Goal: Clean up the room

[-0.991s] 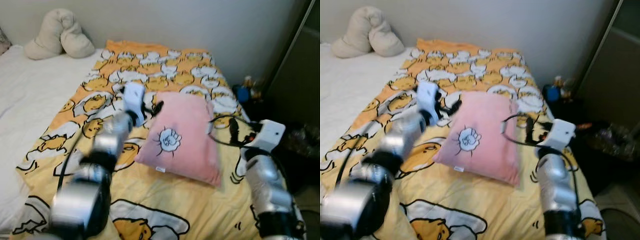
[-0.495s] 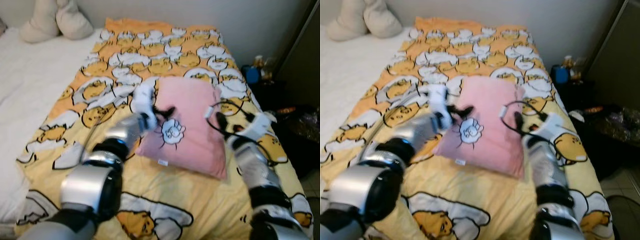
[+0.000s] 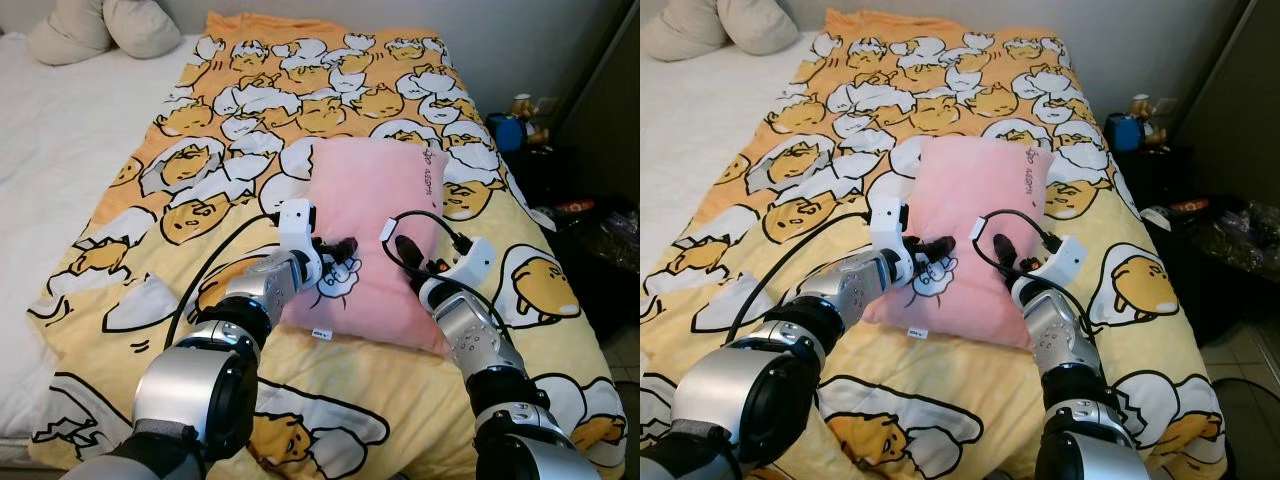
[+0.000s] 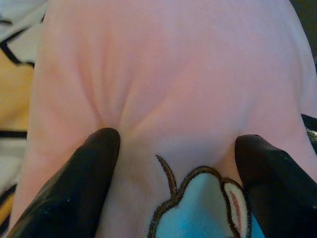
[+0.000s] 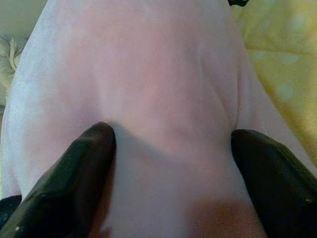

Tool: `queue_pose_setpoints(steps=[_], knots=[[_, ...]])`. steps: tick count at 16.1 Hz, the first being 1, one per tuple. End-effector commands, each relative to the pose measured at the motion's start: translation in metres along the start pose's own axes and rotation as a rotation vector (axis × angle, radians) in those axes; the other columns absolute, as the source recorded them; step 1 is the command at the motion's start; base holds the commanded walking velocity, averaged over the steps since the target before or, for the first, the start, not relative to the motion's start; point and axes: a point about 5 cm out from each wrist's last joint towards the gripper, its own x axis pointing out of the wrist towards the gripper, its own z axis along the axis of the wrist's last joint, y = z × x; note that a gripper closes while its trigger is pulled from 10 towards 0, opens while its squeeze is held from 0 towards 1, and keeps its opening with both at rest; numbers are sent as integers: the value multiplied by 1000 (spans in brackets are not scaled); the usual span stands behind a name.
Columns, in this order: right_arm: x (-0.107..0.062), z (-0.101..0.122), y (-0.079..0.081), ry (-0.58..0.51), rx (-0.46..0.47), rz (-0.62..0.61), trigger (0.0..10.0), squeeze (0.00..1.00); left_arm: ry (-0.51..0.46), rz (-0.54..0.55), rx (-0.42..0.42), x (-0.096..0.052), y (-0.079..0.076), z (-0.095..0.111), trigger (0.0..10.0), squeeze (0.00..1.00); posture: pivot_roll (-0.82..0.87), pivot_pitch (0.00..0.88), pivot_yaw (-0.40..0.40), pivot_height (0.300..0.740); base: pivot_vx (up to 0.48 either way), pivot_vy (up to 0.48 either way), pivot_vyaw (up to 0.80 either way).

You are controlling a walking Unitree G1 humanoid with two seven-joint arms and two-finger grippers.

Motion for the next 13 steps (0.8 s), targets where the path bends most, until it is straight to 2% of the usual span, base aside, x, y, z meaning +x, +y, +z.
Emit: queue_pose_setpoints(steps=[1,6,10,13], knots=[[-1,-13,-6,61,23,-28,0,0,37,34,42,-1,6,-10,0,0,-109,209,19,740,0,0,0],[-6,-9,-21,48,-17,-59,0,0,38,71,60,-4,13,-13,0,0,-115,189,6,740,0,0,0],[-10,-20,-26,88,-56,-67,0,0,48,91,76,-6,19,-15,0,0,-112,158,-5,740,0,0,0],[-14,-25,-32,112,-76,-76,0,0,14,93,48,-6,19,-12,0,0,-116,135,-14,740,0,0,0]])
